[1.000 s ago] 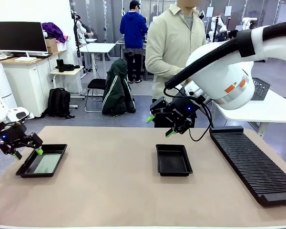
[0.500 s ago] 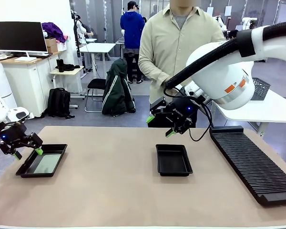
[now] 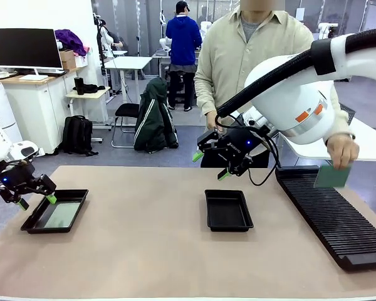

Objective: Inspect and transfer BCBs to ESD trays.
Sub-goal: Pick up the Blank PCB from the PCB Rack and place it in the right ESD tray.

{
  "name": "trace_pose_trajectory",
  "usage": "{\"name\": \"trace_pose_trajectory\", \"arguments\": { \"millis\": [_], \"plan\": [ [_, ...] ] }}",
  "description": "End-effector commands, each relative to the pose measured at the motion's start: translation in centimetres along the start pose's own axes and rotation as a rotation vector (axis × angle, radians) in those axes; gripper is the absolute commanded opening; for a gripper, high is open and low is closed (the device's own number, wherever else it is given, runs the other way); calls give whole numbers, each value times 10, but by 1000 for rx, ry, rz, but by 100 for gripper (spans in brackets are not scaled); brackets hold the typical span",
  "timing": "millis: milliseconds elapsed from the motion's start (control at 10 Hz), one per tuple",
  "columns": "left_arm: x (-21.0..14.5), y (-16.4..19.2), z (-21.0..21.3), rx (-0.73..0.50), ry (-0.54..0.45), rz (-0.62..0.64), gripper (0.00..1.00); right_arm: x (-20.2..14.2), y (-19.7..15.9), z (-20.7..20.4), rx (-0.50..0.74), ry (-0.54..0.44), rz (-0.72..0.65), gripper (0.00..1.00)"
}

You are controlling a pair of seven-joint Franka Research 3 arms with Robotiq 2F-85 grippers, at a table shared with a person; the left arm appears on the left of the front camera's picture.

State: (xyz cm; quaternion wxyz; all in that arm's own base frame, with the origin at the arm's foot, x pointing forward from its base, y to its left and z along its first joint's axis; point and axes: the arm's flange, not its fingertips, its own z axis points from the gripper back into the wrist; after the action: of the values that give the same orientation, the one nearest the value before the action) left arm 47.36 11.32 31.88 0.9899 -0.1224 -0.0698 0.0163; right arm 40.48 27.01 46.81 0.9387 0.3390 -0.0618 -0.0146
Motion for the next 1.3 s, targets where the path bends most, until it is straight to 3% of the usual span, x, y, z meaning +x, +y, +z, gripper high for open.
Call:
{"name": "trace_pose_trajectory", "arguments": {
  "millis": [0, 1200],
  "plan": [
    [0, 0, 0, 0, -1, 0, 100, 0, 0, 0, -1, 1, -8, 100],
    [0, 0, 0, 0, -1, 0, 100, 0, 0, 0, -1, 1, -8, 100]
  ]
}}
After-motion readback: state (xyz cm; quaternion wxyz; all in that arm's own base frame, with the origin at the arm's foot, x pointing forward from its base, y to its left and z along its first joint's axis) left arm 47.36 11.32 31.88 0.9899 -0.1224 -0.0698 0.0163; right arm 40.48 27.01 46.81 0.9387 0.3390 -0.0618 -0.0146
